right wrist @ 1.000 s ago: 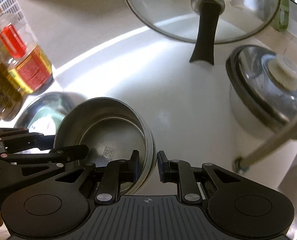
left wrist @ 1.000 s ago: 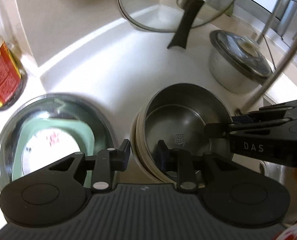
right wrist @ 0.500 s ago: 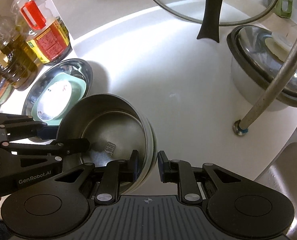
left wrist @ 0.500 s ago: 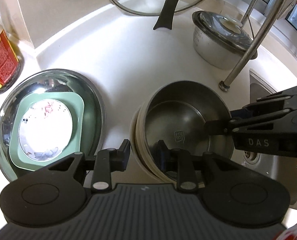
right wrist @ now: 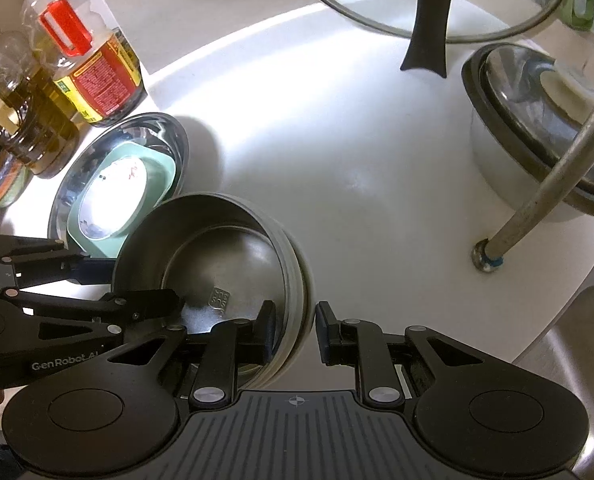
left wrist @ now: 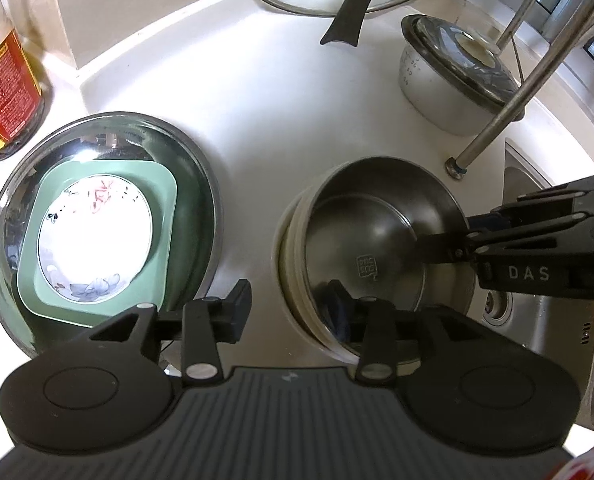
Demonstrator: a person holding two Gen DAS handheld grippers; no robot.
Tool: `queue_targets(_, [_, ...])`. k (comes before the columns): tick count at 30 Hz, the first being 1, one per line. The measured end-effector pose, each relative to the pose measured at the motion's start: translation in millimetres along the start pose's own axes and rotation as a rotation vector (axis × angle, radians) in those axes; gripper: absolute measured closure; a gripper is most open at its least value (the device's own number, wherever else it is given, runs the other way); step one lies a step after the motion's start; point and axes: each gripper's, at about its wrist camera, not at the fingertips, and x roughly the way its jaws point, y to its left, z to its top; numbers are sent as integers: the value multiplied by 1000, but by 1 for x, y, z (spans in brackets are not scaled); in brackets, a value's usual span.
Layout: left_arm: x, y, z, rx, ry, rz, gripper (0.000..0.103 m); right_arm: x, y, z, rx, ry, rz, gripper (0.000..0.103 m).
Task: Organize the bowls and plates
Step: 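Lift and carry the nested stack with both grippers toward the steel plate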
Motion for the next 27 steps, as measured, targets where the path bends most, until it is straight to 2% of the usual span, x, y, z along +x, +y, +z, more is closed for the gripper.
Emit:
queue_targets(7, [-5,0,3,5,-7,23,63,2,3,2,-14,24,-13,82])
queue_targets(9, [-10,2,5,-3,-16,24,57,3,2,2,2,40,-8,81])
queue_targets(10, [-12,3,6,-4,-20,22,56,2,1,2,14,46,1,78])
queue_targets(12, [-16,4,6,-4,-29,24,55,-1,0,3,25,44,11,63])
queue_targets(13, [-18,4,6,-2,-34,24,55,-3,0,3,26,35,10,52])
queue_targets(14, [-19,4,6,-3,-37,23,55,-6,1,2,22,23,9,48])
queue_targets(27, [-12,-7,-1,4,-6,11,56,-3,1,-3,4,8,-25,48])
